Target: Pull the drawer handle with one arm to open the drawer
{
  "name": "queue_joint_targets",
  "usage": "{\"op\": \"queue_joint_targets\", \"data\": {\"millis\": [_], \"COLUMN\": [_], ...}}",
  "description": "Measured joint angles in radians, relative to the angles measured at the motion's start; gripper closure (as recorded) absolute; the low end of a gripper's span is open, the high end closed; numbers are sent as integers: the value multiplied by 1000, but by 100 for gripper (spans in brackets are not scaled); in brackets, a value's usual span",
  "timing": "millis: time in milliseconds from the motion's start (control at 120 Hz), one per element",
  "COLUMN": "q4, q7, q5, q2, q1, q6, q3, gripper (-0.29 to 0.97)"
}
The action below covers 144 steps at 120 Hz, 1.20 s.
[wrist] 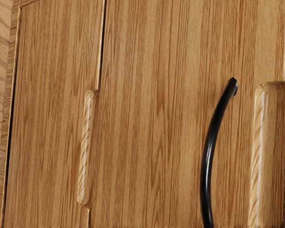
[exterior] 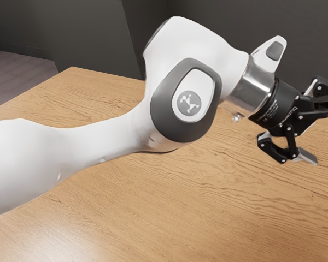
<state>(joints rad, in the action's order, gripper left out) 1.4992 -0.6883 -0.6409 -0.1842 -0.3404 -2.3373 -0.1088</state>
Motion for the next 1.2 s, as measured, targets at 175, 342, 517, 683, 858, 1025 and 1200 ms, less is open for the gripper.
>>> {"op": "queue_joint_targets", "data": {"millis": [175,342,517,683,858,1025,1200], "q4": [-23,-43,-72,-90,-110,-123,-126], "q7": [-11,-19,-26,-31,-35,-38,-41], "q5": [24,48,70,85,101,110,122], "q2": [-20,-34,-57,-76,-86,-97,-113], "q1": [-9,-18,-29,-31,-32,-42,-41], "q6": [10,14,22,33,45,50,53], "q3": [0,-1,-5,-7,-8,-8,-6], "gripper": [0,0,0,0,0,0,0]}}
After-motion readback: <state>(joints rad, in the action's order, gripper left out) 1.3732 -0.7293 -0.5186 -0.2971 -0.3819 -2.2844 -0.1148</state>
